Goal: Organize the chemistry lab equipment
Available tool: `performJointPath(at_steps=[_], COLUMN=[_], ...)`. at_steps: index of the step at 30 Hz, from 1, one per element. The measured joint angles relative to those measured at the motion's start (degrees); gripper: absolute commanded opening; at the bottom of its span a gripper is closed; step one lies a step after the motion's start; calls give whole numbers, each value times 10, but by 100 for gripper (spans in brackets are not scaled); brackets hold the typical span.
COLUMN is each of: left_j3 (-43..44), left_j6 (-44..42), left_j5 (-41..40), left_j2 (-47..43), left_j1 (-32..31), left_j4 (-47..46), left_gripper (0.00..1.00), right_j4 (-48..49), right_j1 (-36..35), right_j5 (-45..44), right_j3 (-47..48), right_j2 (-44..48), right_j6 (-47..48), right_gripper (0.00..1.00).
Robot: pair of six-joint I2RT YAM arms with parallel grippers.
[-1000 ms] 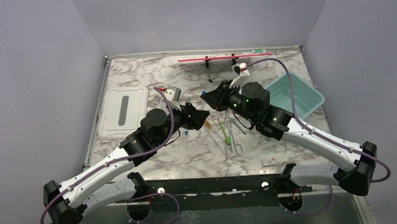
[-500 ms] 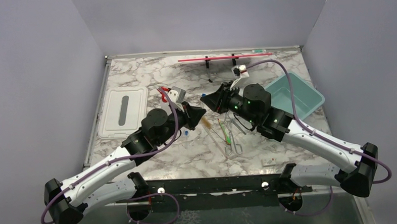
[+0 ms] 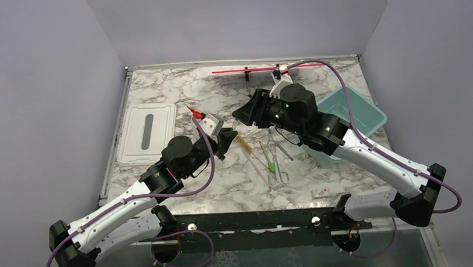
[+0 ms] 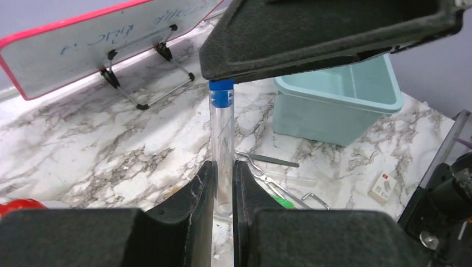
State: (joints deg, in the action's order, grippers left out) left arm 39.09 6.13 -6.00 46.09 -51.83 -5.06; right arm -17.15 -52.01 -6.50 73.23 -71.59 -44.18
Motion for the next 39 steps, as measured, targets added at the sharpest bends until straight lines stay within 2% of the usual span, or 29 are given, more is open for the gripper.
performJointPath(at_steps=[5, 8, 11, 17, 20, 22, 25, 28, 32, 35, 39], left_j3=[0, -2, -7, -7, -7, -7, -7, -5, -1, 7, 49], left_j6=[-34, -42, -47, -52, -52, -52, -50, -38, -12, -1, 5], left_j5=[0, 0, 0, 0, -1, -4, -19, -53, -112, -144, -191], left_j2=[-6, -8, -8, -8, -8, -8, -9, -11, -25, -60, -125], left_j1=[0, 0, 0, 0, 0, 0, 0, 0, 0, 0, 0], left_j4=[0, 4, 13, 17, 18, 21, 25, 44, 96, 146, 193], left_gripper=[0, 0, 0, 0, 1, 14, 47, 64, 71, 76, 76], right_j4=[-59, -85, -94, -102, -112, -119, -129, -130, -118, -57, 45], right_j1=[3, 4, 5, 7, 8, 8, 8, 8, 8, 8, 8], right_j5=[15, 21, 29, 41, 45, 52, 61, 61, 50, 44, 52], right_j3=[48, 63, 63, 70, 80, 91, 103, 109, 108, 75, 5], right_j2=[-35, -55, -61, -64, -70, -77, -87, -95, -101, -103, -120], right_j6=[-12, -16, -17, -12, -7, -3, 7, 18, 54, 108, 194], right_gripper=[47, 39, 33, 31, 23, 20, 19, 18, 19, 21, 21])
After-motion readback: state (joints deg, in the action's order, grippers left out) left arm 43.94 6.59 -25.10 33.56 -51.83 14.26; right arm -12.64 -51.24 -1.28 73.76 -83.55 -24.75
